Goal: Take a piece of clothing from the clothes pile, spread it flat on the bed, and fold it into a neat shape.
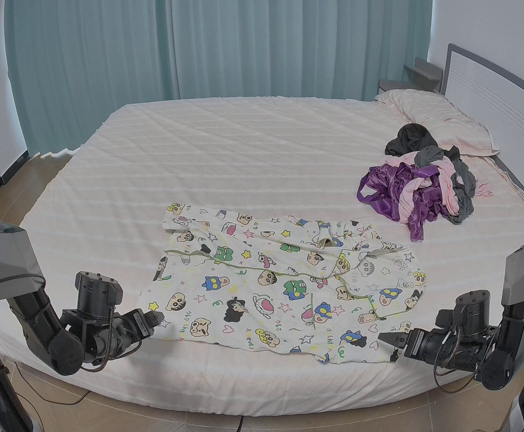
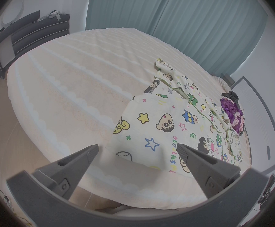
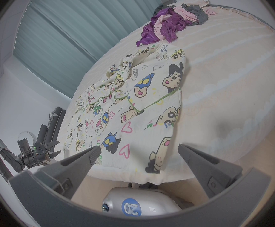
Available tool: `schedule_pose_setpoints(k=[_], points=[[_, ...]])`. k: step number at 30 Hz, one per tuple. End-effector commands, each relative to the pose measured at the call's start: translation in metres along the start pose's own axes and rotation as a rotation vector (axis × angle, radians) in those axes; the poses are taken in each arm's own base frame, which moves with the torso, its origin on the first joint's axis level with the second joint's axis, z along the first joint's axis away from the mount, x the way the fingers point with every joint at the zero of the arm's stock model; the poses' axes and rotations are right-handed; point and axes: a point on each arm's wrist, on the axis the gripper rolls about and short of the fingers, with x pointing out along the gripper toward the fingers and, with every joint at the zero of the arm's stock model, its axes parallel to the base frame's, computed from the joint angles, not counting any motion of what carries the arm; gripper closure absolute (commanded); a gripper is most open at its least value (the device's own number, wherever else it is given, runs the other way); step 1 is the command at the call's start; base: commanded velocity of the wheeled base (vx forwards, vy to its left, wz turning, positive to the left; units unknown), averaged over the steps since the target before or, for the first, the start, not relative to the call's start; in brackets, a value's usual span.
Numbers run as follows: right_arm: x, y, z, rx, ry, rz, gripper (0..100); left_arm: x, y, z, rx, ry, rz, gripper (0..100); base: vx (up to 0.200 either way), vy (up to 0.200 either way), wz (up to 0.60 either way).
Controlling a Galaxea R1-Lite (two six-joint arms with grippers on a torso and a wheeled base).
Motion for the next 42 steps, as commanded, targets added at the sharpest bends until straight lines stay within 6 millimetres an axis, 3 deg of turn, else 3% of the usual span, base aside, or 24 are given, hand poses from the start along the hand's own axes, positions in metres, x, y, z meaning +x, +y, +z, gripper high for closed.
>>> schedule_pose_setpoints(k=[1,12,13,15,16,23,32,34,38,42], points=[[0.009,-0.005,-0.006,0.005,0.019,-0.015,0,0.018,0.002,-0.006,-0.005,0.031,0.031,0,0.000,0.000,0.00],[0.012,-0.005,-0.007,-0.002,0.006,0.003,0,0.037,-0.003,-0.004,-0.063,0.027,0.031,0,0.000,0.000,0.00],[0.012,-0.004,-0.007,-0.004,0.005,0.006,0,0.038,-0.004,-0.002,-0.075,0.020,0.027,100,0.000,0.000,0.00],[0.013,-0.003,-0.008,-0.007,0.006,0.010,0,0.037,-0.005,0.000,-0.109,0.009,0.024,100,0.000,0.000,0.00],[0.014,-0.003,-0.008,-0.008,0.007,0.011,100,0.037,-0.006,0.000,-0.118,0.003,0.025,100,0.000,0.000,0.00],[0.030,-0.006,-0.004,-0.005,-0.017,0.015,100,0.039,-0.008,0.003,-0.119,-0.041,0.049,100,0.000,0.000,0.00],[0.047,0.000,0.044,0.002,-0.229,0.083,100,0.043,-0.022,0.023,-0.147,-0.192,0.030,100,0.000,0.000,0.00],[0.054,0.002,0.063,0.004,-0.292,0.102,100,0.047,-0.027,0.028,-0.152,-0.218,0.024,100,0.000,0.000,0.00],[0.065,0.001,0.078,0.013,-0.309,0.091,100,0.059,-0.030,0.031,-0.155,-0.228,0.026,100,0.000,0.000,0.00],[0.084,0.000,0.095,0.021,-0.315,0.088,100,0.083,-0.031,0.040,-0.177,-0.277,0.054,100,0.000,0.000,0.00]])
